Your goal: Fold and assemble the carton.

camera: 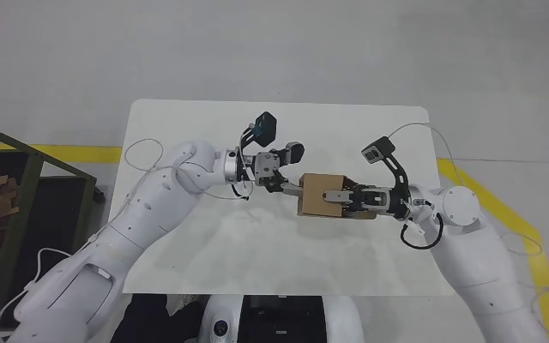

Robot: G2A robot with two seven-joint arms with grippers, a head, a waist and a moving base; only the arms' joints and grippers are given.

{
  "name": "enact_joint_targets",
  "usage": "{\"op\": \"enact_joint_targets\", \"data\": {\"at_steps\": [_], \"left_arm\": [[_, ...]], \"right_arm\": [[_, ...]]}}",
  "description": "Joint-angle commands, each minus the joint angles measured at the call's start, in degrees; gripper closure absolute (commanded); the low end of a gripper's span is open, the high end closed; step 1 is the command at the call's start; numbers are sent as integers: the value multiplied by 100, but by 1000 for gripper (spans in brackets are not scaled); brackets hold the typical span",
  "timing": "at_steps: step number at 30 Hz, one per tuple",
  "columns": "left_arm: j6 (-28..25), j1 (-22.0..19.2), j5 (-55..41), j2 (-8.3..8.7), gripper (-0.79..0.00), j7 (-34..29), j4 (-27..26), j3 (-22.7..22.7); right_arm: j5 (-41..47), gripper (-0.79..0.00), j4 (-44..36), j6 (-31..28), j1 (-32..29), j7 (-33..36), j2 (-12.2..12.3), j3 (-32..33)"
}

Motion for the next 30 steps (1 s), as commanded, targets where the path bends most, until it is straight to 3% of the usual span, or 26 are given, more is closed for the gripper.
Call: {"op": "enact_joint_targets", "data": {"at_steps": [1,13,22,30], "left_arm": [[9,-5,1,-13,-785,-18,-12,14],[-68,125,73,32,-785,25,26,-255],[-68,569,650,242,-785,230,-328,-875],[-68,1167,1711,555,-785,778,-781,-1453]], "right_arm": [[3,0,-1,-5,-3,-6,0,0],[-31,0,69,43,38,-74,-7,-30],[-270,0,481,139,306,-451,-79,-310],[-702,0,1293,-79,892,-840,-274,-973]]}}
